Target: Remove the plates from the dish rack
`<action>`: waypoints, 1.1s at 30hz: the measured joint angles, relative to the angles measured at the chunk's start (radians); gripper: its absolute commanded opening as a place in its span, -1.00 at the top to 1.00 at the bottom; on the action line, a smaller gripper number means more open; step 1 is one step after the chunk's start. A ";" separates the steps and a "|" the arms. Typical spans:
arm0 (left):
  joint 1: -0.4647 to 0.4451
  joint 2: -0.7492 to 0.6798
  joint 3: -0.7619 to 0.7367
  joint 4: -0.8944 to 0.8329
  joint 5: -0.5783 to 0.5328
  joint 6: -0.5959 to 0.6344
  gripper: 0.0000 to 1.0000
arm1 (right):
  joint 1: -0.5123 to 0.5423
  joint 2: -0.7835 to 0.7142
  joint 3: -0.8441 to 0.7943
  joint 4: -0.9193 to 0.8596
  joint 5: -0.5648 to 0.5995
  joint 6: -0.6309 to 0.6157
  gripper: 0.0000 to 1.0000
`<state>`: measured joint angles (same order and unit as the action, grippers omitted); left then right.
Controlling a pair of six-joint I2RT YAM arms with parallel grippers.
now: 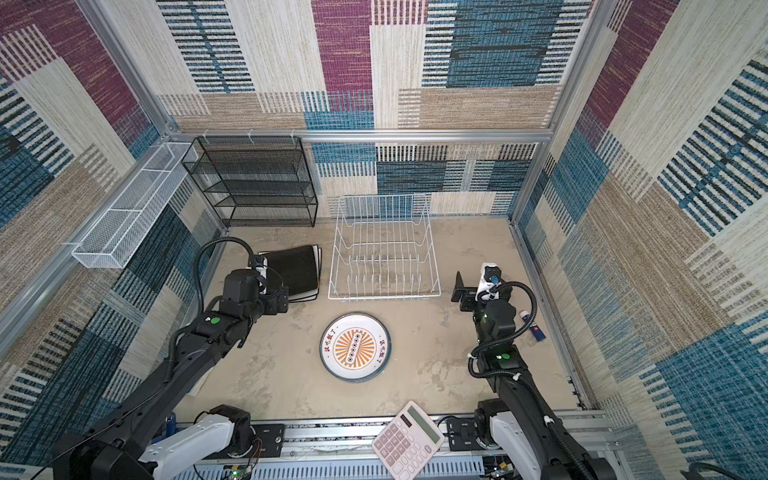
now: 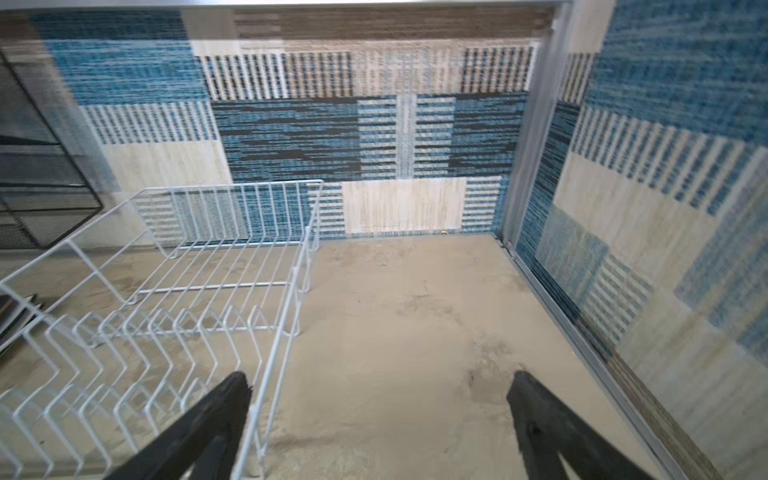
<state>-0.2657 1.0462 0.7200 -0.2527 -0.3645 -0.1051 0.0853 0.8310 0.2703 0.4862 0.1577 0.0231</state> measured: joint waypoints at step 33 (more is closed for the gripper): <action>0.205 0.489 -0.329 1.077 0.056 0.118 -0.99 | -0.138 0.700 -0.071 0.749 -0.227 -0.006 -0.98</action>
<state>-0.0605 1.5352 0.3908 0.8242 -0.3088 0.0132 -0.0528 1.5307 0.1989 1.2354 -0.0689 0.0170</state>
